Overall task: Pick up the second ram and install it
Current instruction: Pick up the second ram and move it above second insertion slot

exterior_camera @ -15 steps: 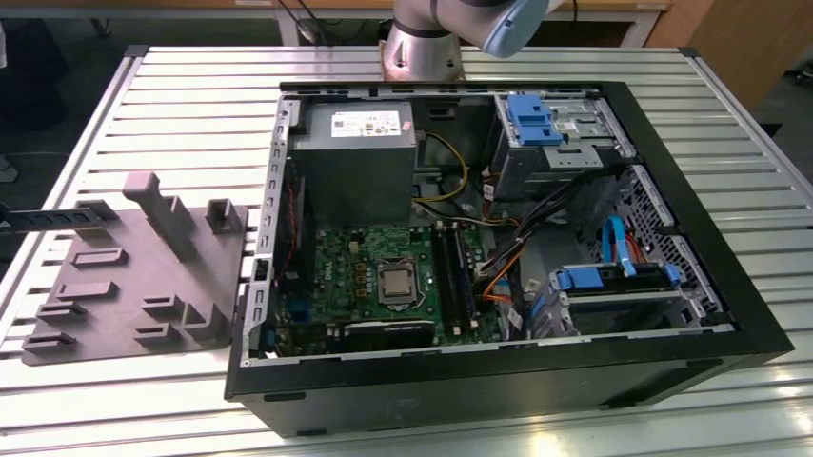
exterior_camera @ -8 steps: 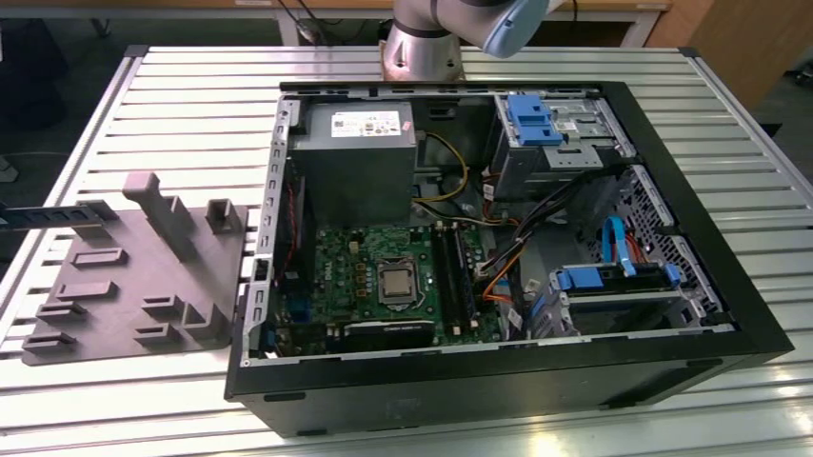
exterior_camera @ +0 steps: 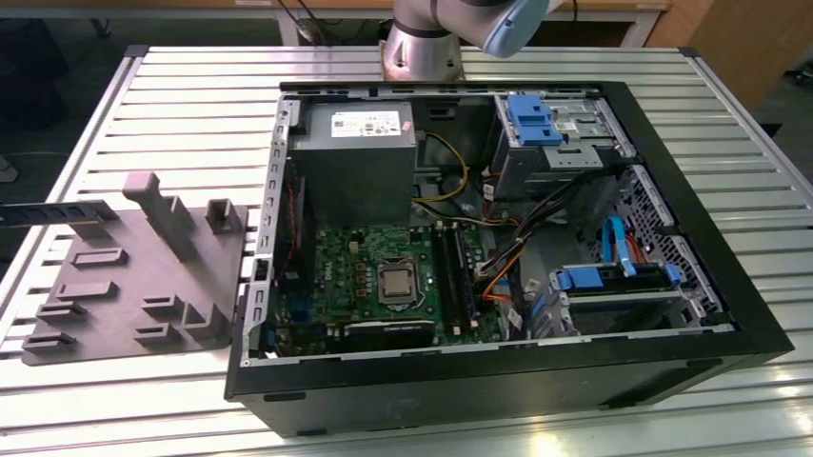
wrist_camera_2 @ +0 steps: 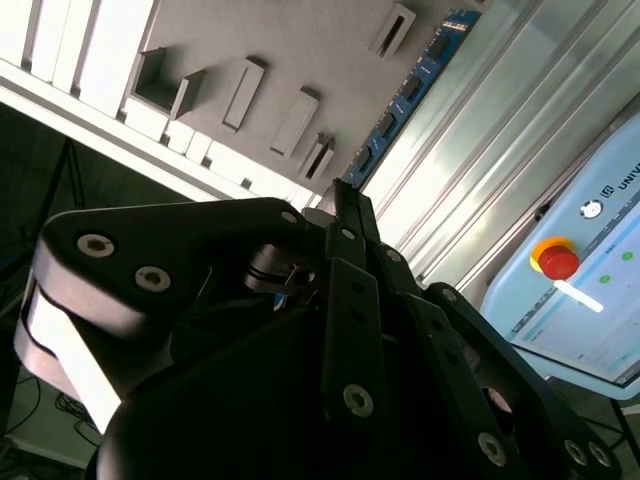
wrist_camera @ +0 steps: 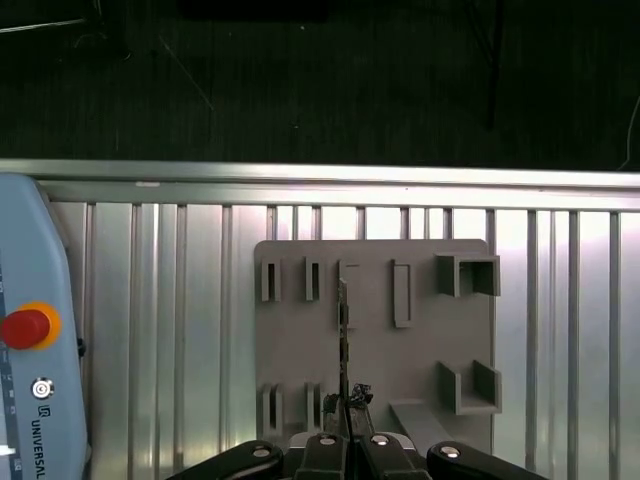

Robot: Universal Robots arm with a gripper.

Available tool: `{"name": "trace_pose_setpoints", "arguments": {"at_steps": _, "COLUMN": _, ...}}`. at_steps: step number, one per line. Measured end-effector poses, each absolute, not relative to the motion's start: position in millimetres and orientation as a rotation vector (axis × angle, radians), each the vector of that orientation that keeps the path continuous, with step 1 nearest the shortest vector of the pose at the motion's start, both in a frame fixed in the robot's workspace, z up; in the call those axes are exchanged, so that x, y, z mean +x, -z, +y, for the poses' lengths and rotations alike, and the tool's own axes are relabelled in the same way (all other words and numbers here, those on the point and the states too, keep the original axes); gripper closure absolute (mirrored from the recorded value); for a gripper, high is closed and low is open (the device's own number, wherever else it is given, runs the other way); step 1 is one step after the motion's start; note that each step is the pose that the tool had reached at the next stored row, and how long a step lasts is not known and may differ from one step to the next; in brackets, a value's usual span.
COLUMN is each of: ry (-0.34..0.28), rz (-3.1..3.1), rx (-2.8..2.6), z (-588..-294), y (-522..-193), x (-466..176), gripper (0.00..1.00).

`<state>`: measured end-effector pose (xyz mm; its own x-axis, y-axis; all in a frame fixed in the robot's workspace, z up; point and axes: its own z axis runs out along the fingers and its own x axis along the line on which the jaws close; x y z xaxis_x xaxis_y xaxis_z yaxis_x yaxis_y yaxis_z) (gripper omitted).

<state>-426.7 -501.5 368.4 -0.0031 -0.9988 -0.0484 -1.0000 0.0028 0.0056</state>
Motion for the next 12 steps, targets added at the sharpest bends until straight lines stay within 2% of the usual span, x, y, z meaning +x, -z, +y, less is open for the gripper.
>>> {"name": "trace_pose_setpoints", "arguments": {"at_steps": 12, "ry": -0.06, "rz": 2.202, "rx": -2.195, "z": -501.5, "y": -377.4, "x": -426.7, "gripper": 0.88}}
